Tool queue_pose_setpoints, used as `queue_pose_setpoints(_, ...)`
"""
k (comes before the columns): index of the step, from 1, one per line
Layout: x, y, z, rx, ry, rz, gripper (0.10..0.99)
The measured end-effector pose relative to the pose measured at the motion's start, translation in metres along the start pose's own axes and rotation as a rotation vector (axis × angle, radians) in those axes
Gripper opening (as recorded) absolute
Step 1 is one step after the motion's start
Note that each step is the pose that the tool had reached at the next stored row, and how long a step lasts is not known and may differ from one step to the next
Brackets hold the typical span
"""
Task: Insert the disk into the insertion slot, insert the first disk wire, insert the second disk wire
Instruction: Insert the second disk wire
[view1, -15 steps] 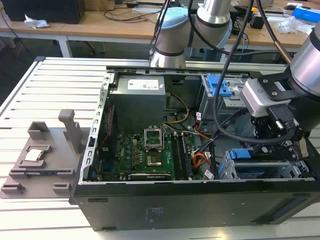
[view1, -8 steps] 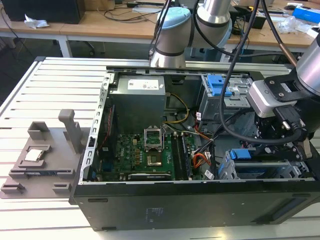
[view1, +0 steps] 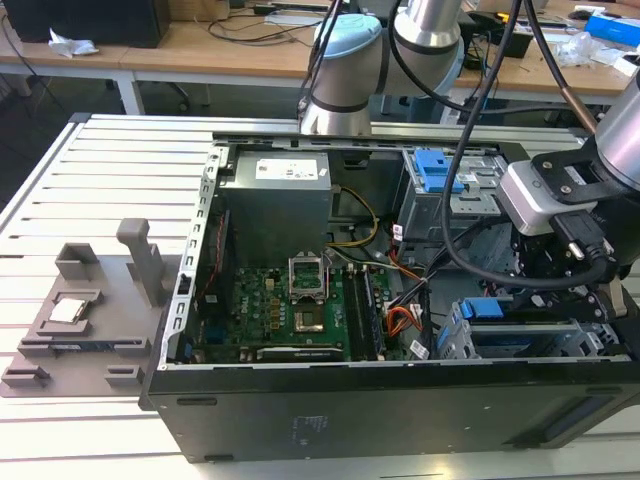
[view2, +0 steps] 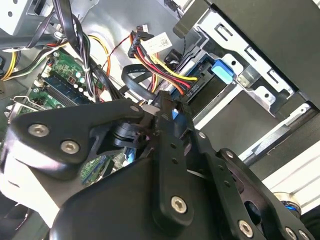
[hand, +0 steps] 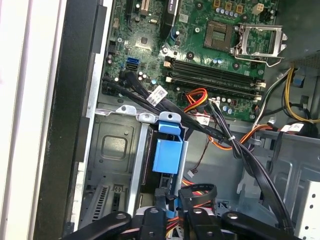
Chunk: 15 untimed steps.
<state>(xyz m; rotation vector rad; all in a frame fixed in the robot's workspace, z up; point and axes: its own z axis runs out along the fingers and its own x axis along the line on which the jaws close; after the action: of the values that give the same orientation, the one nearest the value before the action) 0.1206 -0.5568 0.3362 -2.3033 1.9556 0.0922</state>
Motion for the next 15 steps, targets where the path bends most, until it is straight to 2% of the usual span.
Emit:
queue_pose_setpoints(1,0.0,0.0,0.0,0.0,0.0001,0.0,0.278)
queue_pose_setpoints(4,0.0,0.0,-0.0002,0.0,0.0014,0.0,0.278)
queue_pose_setpoints(5,-0.0001,-0.0001,-0.0003,-0.001,0.0066,0.001,0.278)
queue_pose_setpoints(10,0.0,-0.0002,-0.0002,-0.001,0.0069,0.002,0.278)
queue_pose_setpoints(12,0.0,-0.0002,-0.0003,-0.001,0.0072,0.002,0.22)
queue_pose_setpoints(15,0.0,-0.0003,-0.0002,-0.001,0.0071,0.002,0.216)
